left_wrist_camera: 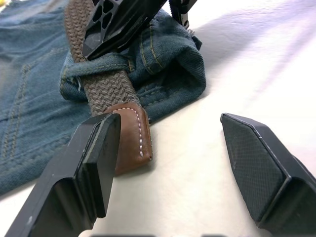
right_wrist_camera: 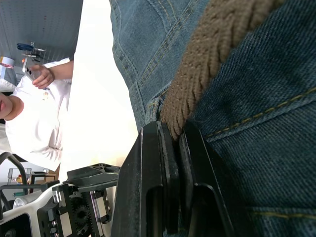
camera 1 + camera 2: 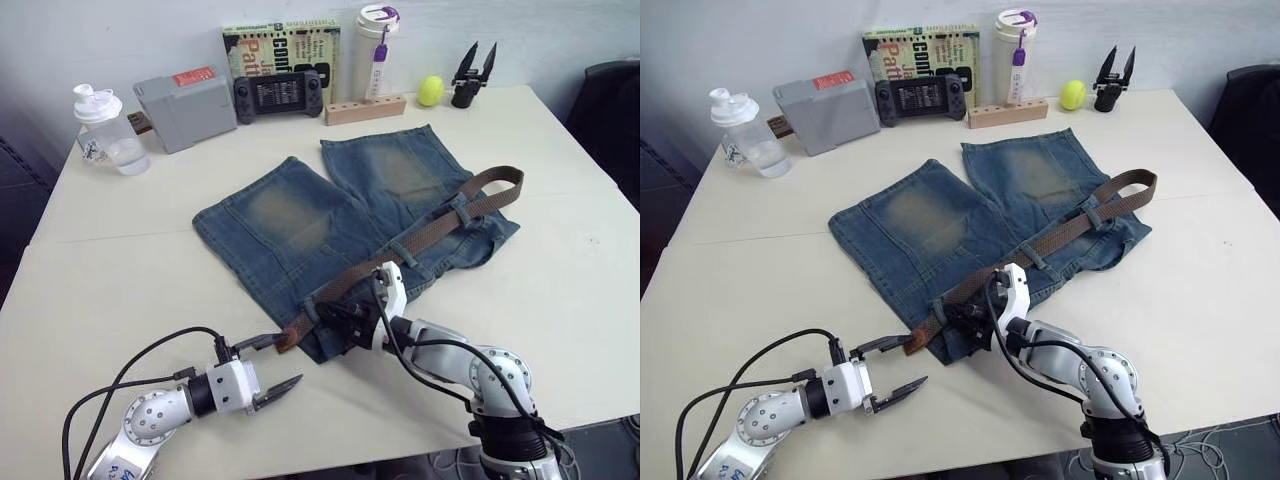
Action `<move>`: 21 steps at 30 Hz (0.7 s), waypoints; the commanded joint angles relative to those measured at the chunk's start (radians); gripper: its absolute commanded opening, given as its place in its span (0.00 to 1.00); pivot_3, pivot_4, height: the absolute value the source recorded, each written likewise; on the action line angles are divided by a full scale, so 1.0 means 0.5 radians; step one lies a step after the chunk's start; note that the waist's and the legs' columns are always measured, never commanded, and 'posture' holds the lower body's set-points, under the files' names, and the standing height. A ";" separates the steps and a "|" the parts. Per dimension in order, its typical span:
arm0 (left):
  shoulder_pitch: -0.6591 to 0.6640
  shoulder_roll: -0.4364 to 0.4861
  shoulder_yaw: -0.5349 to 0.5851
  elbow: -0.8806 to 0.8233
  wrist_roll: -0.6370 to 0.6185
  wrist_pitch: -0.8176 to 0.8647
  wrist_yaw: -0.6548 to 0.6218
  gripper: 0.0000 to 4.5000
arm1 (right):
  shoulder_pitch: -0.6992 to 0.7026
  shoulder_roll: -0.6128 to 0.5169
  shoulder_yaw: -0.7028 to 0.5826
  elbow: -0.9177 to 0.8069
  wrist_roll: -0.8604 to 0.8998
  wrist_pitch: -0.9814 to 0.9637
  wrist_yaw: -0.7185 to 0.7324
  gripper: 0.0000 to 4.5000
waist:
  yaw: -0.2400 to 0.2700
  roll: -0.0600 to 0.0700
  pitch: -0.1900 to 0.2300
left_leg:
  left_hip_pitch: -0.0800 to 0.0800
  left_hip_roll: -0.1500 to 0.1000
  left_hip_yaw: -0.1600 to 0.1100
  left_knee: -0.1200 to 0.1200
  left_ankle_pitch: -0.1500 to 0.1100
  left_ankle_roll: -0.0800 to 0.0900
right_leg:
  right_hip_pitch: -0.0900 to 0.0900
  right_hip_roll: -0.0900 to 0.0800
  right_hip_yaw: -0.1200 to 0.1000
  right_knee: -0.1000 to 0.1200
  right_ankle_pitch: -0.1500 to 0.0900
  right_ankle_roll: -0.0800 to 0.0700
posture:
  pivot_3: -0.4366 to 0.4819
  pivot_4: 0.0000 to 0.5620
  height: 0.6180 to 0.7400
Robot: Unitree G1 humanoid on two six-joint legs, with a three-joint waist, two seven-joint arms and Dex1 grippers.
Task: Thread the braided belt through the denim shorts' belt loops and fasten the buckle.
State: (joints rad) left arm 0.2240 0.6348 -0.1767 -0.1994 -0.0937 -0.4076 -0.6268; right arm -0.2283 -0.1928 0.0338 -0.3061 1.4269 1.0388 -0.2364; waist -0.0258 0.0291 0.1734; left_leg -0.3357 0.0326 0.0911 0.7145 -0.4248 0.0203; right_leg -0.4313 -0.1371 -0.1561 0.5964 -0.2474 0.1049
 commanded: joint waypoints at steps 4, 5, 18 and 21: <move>-0.085 -0.029 0.091 0.131 0.309 -0.069 0.162 0.80 | 0.000 0.021 0.010 -0.032 0.049 0.009 0.002 0.00 | 0.002 0.000 0.000 | 0.000 -0.002 0.000 0.000 0.000 0.000 | 0.001 0.001 0.000 0.000 0.000 0.000 | 0.48 0.27 0.84; -0.102 -0.040 0.100 0.146 0.337 -0.078 0.190 0.80 | 0.000 0.021 0.010 -0.032 0.049 0.008 0.001 0.00 | 0.004 0.000 0.000 | 0.000 -0.002 0.000 0.000 0.000 0.000 | 0.001 0.001 0.000 0.000 0.000 0.000 | 0.48 0.27 0.84; -0.122 -0.004 0.202 0.274 0.612 -0.251 0.463 0.80 | 0.009 0.019 0.000 -0.046 0.053 0.006 -0.002 0.00 | -0.001 -0.001 -0.001 | 0.001 0.005 0.000 0.001 0.000 -0.001 | 0.001 0.000 0.000 0.001 0.000 0.000 | 0.48 0.27 0.84; -0.122 -0.002 0.208 0.277 0.639 -0.272 0.491 0.80 | 0.009 0.019 -0.002 -0.045 0.055 0.005 -0.001 0.00 | -0.001 -0.001 -0.001 | 0.001 0.006 0.000 0.000 0.000 -0.001 | 0.000 0.000 0.000 0.001 0.000 0.000 | 0.48 0.27 0.84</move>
State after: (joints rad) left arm 0.1439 0.6138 -0.1084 -0.1070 0.1839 -0.5666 -0.3949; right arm -0.2280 -0.1881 0.0340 -0.3061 1.4302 1.0422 -0.2403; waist -0.0262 0.0289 0.1729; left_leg -0.3352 0.0354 0.0910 0.7146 -0.4249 0.0200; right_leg -0.4313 -0.1369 -0.1560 0.5969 -0.2474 0.1049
